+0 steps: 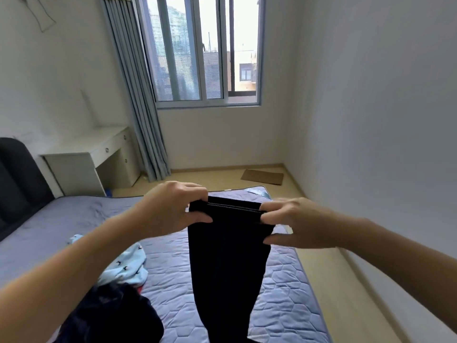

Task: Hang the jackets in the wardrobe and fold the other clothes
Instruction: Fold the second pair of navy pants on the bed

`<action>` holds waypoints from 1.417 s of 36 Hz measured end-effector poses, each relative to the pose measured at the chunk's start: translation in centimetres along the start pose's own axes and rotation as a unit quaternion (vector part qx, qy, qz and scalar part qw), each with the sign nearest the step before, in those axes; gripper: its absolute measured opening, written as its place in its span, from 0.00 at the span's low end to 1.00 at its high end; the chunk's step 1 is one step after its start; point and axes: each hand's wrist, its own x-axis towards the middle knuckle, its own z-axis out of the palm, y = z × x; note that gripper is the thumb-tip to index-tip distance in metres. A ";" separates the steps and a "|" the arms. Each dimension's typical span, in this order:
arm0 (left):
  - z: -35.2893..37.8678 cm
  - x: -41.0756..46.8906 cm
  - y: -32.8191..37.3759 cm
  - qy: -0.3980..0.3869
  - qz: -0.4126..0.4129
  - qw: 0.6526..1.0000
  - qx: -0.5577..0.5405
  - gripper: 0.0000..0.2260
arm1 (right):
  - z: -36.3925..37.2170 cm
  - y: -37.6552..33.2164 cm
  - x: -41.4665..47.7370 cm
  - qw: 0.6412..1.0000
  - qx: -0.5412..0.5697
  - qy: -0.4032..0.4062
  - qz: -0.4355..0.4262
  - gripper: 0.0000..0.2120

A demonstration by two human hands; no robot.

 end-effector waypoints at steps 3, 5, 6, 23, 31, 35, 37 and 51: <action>-0.9 1.4 -1.0 0.003 -0.021 0.999 -0.026 0.14 | -2.5 0.3 1.5 0.998 0.048 0.044 0.012 0.16; -2.4 2.7 -1.4 0.032 -0.054 0.997 -0.037 0.18 | -4.2 0.3 2.7 0.988 0.107 0.102 0.037 0.09; -3.2 3.3 -1.5 0.039 -0.073 0.995 -0.055 0.19 | -5.0 0.3 3.1 0.978 0.152 0.134 0.046 0.06; -2.7 14.8 -8.3 -0.308 -0.246 0.906 0.151 0.06 | -6.4 8.3 17.3 0.967 -0.057 -0.009 0.247 0.07; -10.3 20.6 -11.4 -0.051 -0.235 0.948 0.208 0.05 | -15.4 11.0 22.4 0.947 -0.158 0.183 0.213 0.03; -10.7 20.4 -11.2 -0.023 -0.216 0.950 0.225 0.09 | -16.3 10.9 22.2 0.945 -0.161 0.196 0.208 0.04; -10.4 19.7 -11.0 -0.022 -0.205 0.952 0.227 0.08 | -15.8 10.7 21.6 0.945 -0.157 0.205 0.201 0.04; -2.6 8.8 -6.4 -0.132 -0.180 0.971 0.085 0.06 | -3.9 6.7 12.4 0.972 0.010 0.128 0.197 0.09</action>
